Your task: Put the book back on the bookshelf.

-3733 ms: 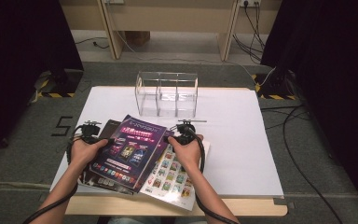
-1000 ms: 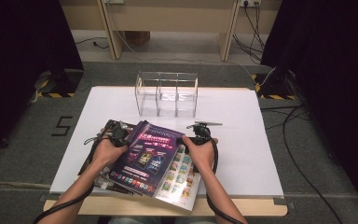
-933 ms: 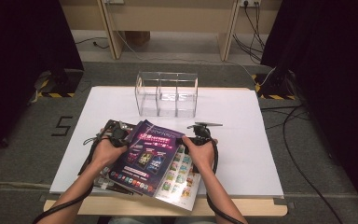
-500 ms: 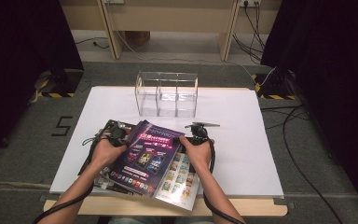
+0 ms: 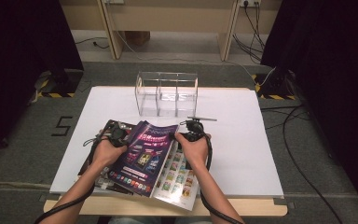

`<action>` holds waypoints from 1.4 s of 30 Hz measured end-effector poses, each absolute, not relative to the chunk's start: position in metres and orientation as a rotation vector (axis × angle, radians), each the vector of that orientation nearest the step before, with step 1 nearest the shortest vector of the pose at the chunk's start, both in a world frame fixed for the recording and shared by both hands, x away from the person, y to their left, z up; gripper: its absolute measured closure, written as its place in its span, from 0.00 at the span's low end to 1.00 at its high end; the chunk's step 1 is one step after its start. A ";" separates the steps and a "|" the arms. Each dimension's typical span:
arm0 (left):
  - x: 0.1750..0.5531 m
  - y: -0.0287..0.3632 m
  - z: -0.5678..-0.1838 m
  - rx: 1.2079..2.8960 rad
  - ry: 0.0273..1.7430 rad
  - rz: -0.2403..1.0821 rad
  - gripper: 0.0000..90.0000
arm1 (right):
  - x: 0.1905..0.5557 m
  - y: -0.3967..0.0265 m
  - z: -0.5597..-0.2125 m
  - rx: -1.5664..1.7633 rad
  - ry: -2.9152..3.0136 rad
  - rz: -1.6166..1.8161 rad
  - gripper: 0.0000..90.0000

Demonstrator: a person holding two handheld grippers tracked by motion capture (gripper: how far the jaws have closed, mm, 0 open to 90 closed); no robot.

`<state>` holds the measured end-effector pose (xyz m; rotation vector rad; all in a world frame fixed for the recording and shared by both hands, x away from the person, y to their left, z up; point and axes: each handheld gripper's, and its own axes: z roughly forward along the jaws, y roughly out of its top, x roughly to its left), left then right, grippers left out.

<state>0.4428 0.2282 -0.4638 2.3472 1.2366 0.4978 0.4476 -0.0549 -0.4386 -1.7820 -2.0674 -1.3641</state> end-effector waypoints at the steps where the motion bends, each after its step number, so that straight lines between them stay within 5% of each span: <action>1: 0.443 0.228 -0.464 2.347 1.236 0.496 1.00 | 0.448 -0.053 -0.441 -1.776 -2.064 -1.348 0.79; 10: 0.439 0.236 -0.464 2.245 1.262 0.476 0.99 | 0.451 -0.055 -0.451 -1.759 -1.944 -1.331 0.84; 14: 0.431 0.247 -0.456 2.126 1.280 0.482 0.90 | 0.448 -0.056 -0.444 -1.732 -1.903 -1.380 0.86; 30: 0.361 0.292 -0.455 1.781 1.352 0.541 0.70 | 0.430 -0.065 -0.385 -1.656 -1.928 -1.648 0.92; 42: 0.351 0.294 -0.451 1.756 1.334 0.553 0.69 | 0.417 -0.069 -0.341 -1.662 -2.092 -1.873 0.92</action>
